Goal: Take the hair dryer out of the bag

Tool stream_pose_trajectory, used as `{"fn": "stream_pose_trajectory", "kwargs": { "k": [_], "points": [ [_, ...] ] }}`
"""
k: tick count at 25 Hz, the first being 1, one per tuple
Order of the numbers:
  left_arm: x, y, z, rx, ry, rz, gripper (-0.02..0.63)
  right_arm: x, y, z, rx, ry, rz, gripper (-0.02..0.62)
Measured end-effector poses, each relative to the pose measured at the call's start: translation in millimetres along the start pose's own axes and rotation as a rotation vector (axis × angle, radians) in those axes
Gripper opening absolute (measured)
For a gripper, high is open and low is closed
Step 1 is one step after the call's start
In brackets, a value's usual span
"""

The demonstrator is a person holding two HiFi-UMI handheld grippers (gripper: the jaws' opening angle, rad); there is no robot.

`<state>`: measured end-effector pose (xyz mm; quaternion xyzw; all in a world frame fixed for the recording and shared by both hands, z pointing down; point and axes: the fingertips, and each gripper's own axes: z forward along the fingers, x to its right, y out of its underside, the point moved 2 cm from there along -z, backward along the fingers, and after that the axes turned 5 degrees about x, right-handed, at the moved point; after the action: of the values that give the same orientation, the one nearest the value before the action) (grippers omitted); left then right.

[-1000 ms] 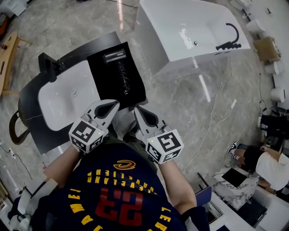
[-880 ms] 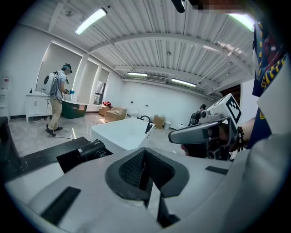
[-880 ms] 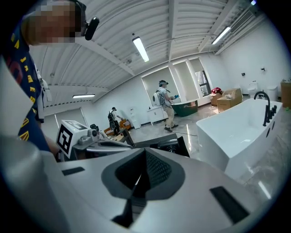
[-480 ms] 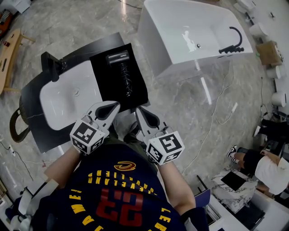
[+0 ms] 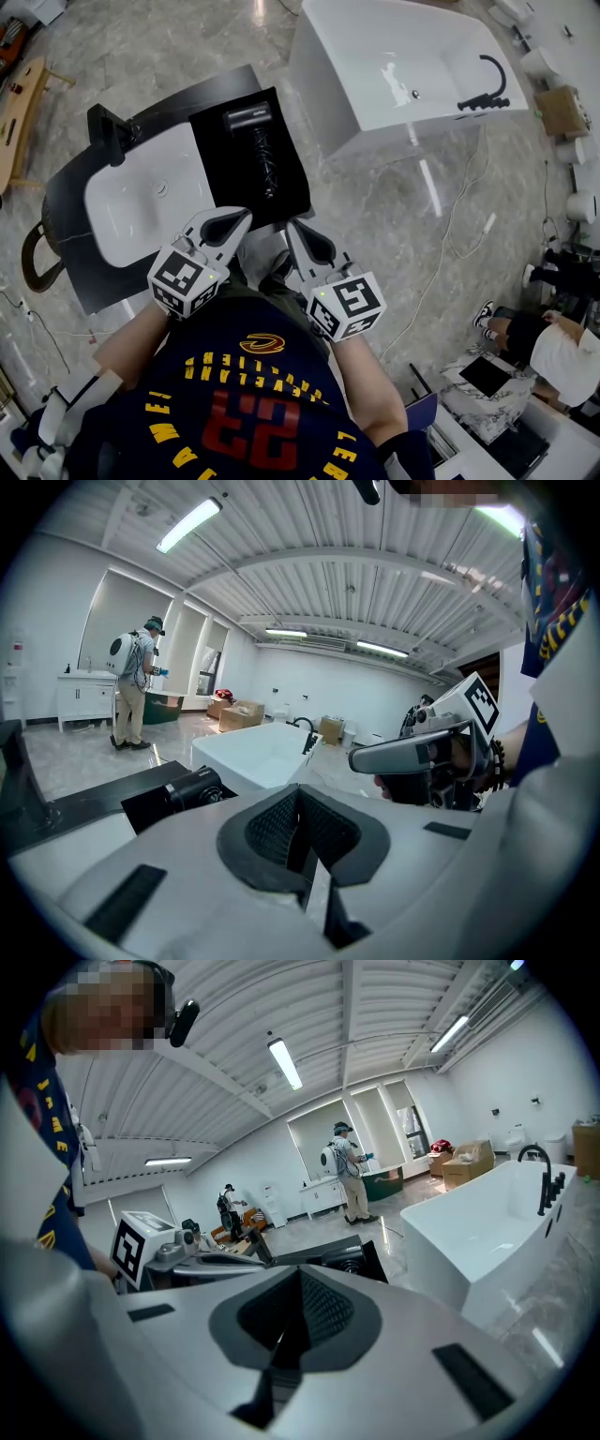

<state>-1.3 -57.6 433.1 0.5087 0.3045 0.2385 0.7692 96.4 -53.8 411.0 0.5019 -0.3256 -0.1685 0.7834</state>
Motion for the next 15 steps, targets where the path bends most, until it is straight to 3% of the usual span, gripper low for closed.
{"fn": "stream_pose_trajectory", "kwargs": {
  "k": [15],
  "points": [
    [-3.2,4.4,-1.4,-0.007,-0.007,-0.002,0.003,-2.6,1.4,1.2,-0.011,-0.001,-0.015,0.008]
  ]
}}
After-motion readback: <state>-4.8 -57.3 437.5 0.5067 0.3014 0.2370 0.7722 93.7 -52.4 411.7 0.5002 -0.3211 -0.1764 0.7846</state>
